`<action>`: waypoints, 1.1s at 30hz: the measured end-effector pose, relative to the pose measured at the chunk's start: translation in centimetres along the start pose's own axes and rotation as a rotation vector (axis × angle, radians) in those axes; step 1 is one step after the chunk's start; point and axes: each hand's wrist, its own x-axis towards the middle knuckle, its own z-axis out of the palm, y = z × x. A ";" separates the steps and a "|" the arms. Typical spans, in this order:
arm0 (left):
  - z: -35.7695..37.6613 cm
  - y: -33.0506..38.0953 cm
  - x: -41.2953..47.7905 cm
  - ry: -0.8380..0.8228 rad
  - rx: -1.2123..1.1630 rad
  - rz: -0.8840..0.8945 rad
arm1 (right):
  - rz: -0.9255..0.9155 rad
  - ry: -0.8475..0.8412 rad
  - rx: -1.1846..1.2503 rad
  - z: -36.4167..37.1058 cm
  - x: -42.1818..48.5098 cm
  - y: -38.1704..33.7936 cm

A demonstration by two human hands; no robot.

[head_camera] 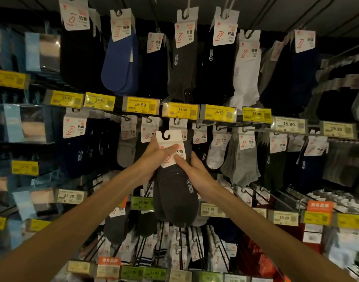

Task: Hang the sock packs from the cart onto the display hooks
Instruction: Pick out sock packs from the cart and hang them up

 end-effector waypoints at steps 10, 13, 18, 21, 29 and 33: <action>1.1 0.2 0.2 0.016 0.012 -0.026 | -0.157 0.145 0.110 -0.1 1.4 -1.6; 0.8 0.2 0.3 0.031 0.000 -0.059 | -0.162 0.174 0.126 0.2 1.7 -1.7; 0.5 -0.5 -0.3 -0.002 0.059 -0.098 | -0.120 0.195 0.202 0.2 1.0 -0.4; 0.6 -1.0 -0.6 0.006 0.063 -0.128 | -0.078 0.206 0.249 0.3 0.7 0.1; 0.7 1.9 1.0 0.033 0.045 0.001 | -0.159 0.233 0.210 0.4 3.1 -2.9; 0.7 1.9 1.4 0.040 0.050 -0.046 | -0.113 0.308 0.216 0.7 3.9 -2.6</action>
